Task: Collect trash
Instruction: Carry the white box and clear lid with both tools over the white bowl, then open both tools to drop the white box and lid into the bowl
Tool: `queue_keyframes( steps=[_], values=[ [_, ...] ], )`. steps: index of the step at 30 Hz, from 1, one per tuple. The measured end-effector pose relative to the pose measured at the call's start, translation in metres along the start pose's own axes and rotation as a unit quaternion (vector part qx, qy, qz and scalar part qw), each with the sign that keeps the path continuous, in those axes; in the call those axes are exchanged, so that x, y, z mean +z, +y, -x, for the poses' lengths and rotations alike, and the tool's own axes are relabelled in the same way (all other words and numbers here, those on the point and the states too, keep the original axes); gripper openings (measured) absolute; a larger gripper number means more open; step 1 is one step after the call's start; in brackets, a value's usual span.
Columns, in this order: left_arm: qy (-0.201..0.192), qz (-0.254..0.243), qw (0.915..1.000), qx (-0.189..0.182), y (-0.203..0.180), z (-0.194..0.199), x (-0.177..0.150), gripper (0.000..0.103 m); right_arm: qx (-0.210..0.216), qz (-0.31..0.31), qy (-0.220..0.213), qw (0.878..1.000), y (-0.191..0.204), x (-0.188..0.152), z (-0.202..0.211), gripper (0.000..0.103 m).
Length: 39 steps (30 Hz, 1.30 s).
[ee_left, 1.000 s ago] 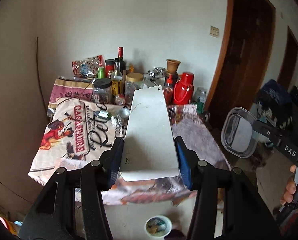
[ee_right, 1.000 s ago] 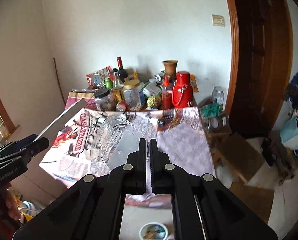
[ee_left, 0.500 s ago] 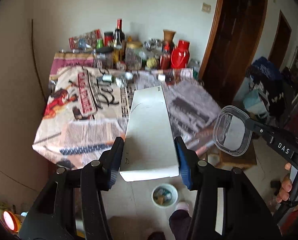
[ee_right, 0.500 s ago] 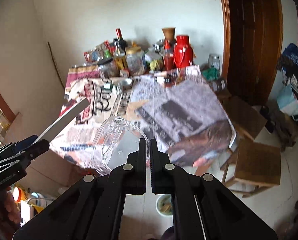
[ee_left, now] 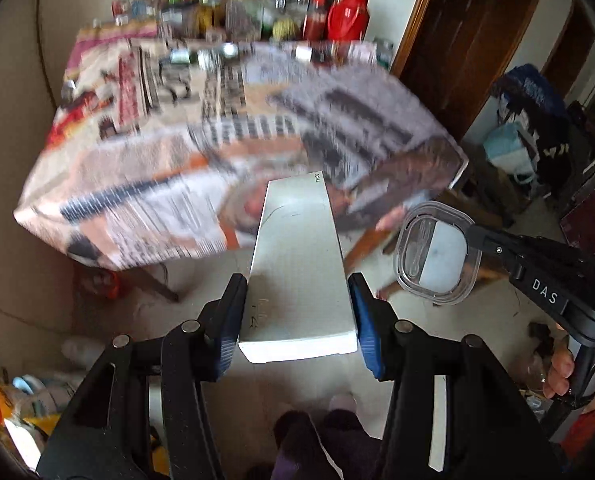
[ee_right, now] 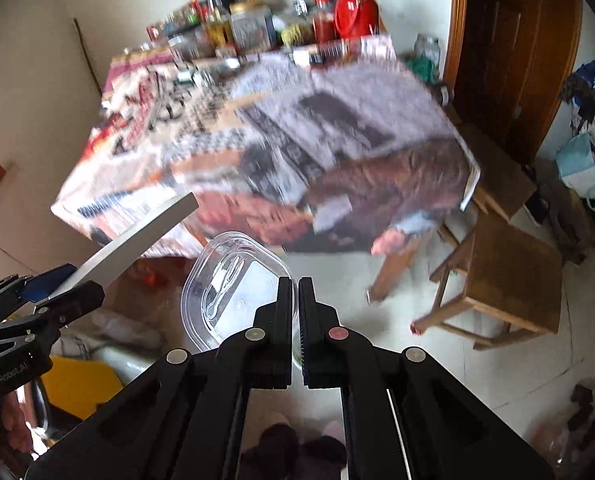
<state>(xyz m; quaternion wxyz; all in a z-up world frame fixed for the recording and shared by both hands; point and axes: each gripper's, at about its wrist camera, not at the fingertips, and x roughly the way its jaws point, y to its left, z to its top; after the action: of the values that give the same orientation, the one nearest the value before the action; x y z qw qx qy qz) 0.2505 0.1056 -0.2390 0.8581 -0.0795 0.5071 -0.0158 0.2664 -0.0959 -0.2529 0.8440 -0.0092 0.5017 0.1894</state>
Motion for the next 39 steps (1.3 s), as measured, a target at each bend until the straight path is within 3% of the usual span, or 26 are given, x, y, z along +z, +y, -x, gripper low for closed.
queue_keyframes(
  steps=[11,19,25,26,29,33,39],
  values=[
    [0.086,0.027,0.9959,0.006,-0.019,-0.135,-0.065,0.051,0.006,0.022,0.090,0.996,-0.042,-0.056,-0.106,0.003],
    [0.150,0.039,0.9878,0.016,-0.006,-0.236,-0.124,0.051,0.013,0.051,0.143,0.988,-0.056,-0.105,-0.215,0.003],
    [0.175,0.041,0.9835,0.014,0.009,-0.291,-0.155,0.051,0.030,0.026,0.165,0.986,-0.066,-0.124,-0.284,0.005],
    [0.176,0.040,0.9835,0.016,0.009,-0.299,-0.158,0.051,0.029,0.020,0.174,0.984,-0.068,-0.126,-0.295,0.010],
    [0.177,0.041,0.9832,0.018,0.012,-0.324,-0.163,0.051,0.021,0.004,0.204,0.979,-0.073,-0.135,-0.320,0.043],
    [0.189,0.044,0.9809,0.006,0.007,-0.355,-0.166,0.051,0.020,-0.018,0.208,0.978,-0.084,-0.140,-0.324,0.044],
    [0.195,0.027,0.9804,-0.005,-0.008,-0.390,-0.145,0.051,0.023,-0.062,0.209,0.976,-0.105,-0.141,-0.304,0.045]
  ],
)
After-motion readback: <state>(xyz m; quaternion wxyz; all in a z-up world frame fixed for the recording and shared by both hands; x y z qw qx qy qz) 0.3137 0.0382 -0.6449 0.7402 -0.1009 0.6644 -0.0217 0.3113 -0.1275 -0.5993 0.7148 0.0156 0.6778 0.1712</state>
